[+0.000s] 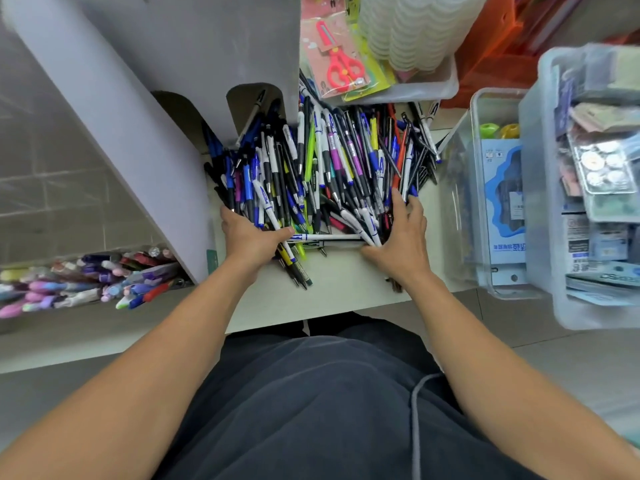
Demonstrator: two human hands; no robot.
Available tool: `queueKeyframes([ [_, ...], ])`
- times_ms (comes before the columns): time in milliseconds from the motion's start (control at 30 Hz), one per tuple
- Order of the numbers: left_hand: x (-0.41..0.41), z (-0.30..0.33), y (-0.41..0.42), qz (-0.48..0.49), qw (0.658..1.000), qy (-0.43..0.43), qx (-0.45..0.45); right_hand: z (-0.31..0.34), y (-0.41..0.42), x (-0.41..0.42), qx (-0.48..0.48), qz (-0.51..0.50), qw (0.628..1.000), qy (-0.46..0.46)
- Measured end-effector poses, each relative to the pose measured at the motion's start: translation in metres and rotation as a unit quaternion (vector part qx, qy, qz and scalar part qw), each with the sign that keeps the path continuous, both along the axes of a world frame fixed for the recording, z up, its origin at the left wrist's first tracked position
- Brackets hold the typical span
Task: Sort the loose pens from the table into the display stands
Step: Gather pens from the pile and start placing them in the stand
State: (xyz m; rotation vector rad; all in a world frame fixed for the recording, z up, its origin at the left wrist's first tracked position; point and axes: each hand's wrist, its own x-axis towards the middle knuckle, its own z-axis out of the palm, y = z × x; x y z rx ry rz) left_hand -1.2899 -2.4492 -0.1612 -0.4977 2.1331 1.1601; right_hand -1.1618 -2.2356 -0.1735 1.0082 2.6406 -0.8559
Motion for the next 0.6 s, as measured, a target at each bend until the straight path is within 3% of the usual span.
queueKeyframes([
  [200, 0.002, -0.002, 0.004, 0.031, 0.999, 0.012, -0.005, 0.008, 0.017, 0.012, 0.132, 0.070, 0.989, 0.010],
  [467, 0.000, -0.007, 0.004, 0.037, 0.999, 0.020, -0.021, 0.009, 0.034, 0.014, 0.140, 0.032, 0.990, 0.004],
  [600, 0.001, -0.008, 0.005, 0.044, 0.999, 0.020, -0.015, 0.028, 0.047, -0.002, 0.099, -0.065, 0.991, 0.062],
])
